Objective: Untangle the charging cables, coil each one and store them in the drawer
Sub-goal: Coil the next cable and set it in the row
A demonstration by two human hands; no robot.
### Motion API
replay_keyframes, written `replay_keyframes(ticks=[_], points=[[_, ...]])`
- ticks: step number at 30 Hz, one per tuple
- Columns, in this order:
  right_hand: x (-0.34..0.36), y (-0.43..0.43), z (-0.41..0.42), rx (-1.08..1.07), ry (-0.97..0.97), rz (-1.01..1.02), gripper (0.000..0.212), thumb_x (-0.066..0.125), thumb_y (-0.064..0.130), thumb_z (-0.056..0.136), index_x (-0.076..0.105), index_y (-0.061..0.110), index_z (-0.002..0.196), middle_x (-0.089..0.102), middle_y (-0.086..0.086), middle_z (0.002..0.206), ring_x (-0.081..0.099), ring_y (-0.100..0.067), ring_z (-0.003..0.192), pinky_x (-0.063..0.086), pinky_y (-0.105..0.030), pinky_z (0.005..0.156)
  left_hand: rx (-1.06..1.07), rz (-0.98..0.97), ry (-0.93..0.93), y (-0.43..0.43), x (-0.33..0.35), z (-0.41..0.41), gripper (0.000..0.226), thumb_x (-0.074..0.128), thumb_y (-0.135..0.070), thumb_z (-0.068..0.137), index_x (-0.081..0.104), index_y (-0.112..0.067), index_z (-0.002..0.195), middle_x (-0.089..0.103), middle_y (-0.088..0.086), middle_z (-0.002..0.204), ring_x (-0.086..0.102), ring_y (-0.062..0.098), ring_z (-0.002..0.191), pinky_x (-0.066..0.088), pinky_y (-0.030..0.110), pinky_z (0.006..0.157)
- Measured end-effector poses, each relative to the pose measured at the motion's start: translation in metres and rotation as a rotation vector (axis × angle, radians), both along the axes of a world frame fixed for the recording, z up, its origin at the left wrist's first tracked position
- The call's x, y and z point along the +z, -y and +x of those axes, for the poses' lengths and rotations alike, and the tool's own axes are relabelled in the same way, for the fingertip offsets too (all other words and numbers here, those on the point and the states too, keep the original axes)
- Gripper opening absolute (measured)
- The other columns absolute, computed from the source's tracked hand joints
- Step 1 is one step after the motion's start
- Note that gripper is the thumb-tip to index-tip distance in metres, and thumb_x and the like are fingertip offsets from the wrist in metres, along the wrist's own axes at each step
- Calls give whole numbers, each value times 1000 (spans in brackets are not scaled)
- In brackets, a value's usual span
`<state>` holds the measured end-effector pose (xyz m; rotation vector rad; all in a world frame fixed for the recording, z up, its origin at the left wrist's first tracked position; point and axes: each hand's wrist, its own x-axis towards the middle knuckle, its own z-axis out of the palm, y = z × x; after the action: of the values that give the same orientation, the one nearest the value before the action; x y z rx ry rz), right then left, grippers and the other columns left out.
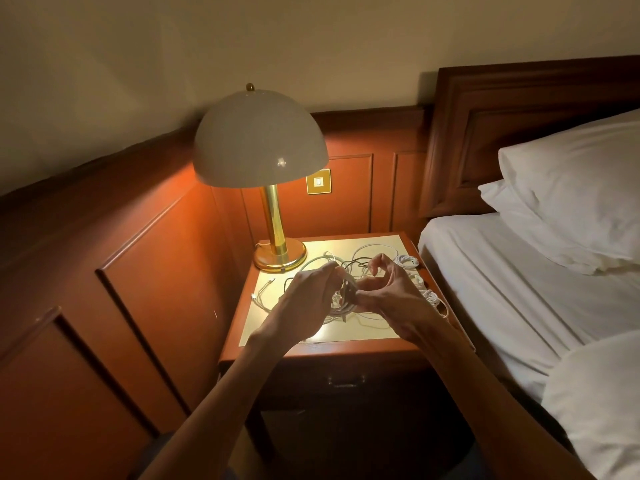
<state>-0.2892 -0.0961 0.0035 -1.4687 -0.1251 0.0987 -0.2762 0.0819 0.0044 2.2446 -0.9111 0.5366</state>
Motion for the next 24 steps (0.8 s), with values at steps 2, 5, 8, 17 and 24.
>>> replay_keyframes(ticks=[2, 5, 8, 17, 24], points=[[-5, -1, -1, -25, 102, -56, 56, 81, -3, 75, 37, 0, 110, 76, -13, 82, 73, -24, 70, 59, -28, 62, -6, -10, 1, 0, -2, 1, 34, 36, -33, 99, 62, -11, 101, 57, -16, 81, 60, -6, 64, 40, 5, 56], [-13, -2, 0, -108, 261, -170, 62, 86, 9, 74, 37, -3, 110, 77, -7, 79, 73, -30, 65, 58, -36, 53, -21, -35, -21, 0, -2, -2, 25, 37, -32, 98, 57, -20, 91, 50, -25, 76, 59, -9, 69, 38, 4, 55], [-22, -6, -1, -214, 438, -273, 57, 88, 23, 73, 49, 13, 113, 75, -2, 81, 72, -22, 60, 57, -36, 46, -26, -36, -100, 0, 1, -2, 22, 40, -26, 101, 56, -24, 87, 49, -23, 72, 58, -4, 65, 37, 6, 54], [-40, -14, 5, -460, 1060, -519, 25, 74, 11, 88, 71, 28, 107, 61, -7, 103, 59, -6, 91, 53, -19, 69, -161, -370, -703, -6, -7, 12, 39, 40, -48, 100, 58, -22, 77, 51, -11, 63, 43, 8, 62, 34, 27, 61], [-24, -44, -13, -552, 426, 106, 13, 69, 13, 92, 74, 25, 92, 76, 8, 93, 71, -11, 94, 59, -27, 79, 58, -247, -461, 4, 6, 4, 30, 36, -37, 105, 59, -31, 86, 55, -18, 73, 53, 9, 68, 43, 22, 66]])
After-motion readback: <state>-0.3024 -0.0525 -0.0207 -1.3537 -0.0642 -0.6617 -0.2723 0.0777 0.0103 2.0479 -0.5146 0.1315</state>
